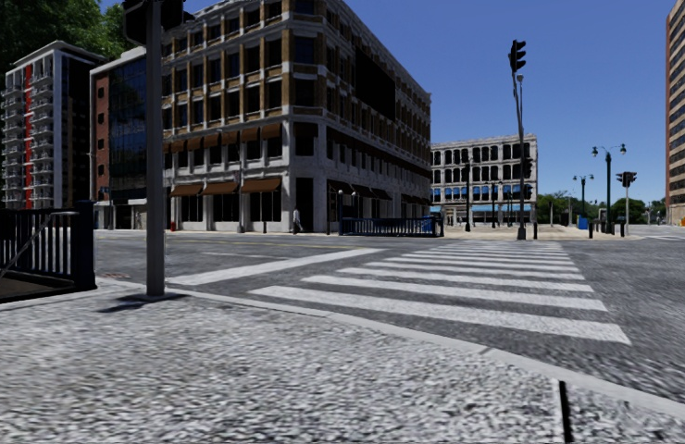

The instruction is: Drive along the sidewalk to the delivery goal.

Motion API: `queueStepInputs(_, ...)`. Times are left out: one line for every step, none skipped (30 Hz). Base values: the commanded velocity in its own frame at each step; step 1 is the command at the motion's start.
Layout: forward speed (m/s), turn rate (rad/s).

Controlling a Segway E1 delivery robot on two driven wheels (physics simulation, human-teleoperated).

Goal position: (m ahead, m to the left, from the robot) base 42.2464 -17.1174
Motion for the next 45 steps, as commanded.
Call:
queueStepInputs(2.0, -0.18)
queueStepInputs(2.0, -0.18)
queueStepInputs(2.0, -0.18)
queueStepInputs(2.0, -0.18)
queueStepInputs(2.0, -0.19)
queueStepInputs(2.0, -0.2)
queueStepInputs(2.0, -0.2)
queueStepInputs(2.0, -0.2)
queueStepInputs(2.0, -0.23)
queueStepInputs(2.0, -0.24)
queueStepInputs(2.0, -0.24)
queueStepInputs(2.0, -0.24)
queueStepInputs(2.0, -0.24)
queueStepInputs(1.9, -0.24)
queueStepInputs(1.8, -0.25)
queueStepInputs(1.8, -0.25)
queueStepInputs(1.69, -0.25)
queueStepInputs(1.62, -0.26)
queueStepInputs(1.57, -0.28)
queueStepInputs(1.54, -0.31)
queueStepInputs(1.54, -0.31)
queueStepInputs(1.51, -0.35)
queueStepInputs(1.5, -0.36)
queueStepInputs(1.5, -0.37)
queueStepInputs(1.49, -0.38)
queueStepInputs(1.49, -0.38)
queueStepInputs(1.49, -0.39)
queueStepInputs(1.49, -0.39)
queueStepInputs(1.49, -0.39)
queueStepInputs(1.49, -0.39)
queueStepInputs(1.49, -0.4)
queueStepInputs(1.48, -0.4)
queueStepInputs(1.48, -0.42)
queueStepInputs(1.48, -0.42)
queueStepInputs(1.48, -0.46)
queueStepInputs(1.48, -0.48)
queueStepInputs(1.48, -0.49)
queueStepInputs(1.48, -0.49)
queueStepInputs(1.48, -0.49)
queueStepInputs(1.48, -0.49)
queueStepInputs(1.48, -0.49)
queueStepInputs(1.48, -0.49)
queueStepInputs(1.48, -0.49)
queueStepInputs(1.48, -0.49)
queueStepInputs(1.48, -0.49)
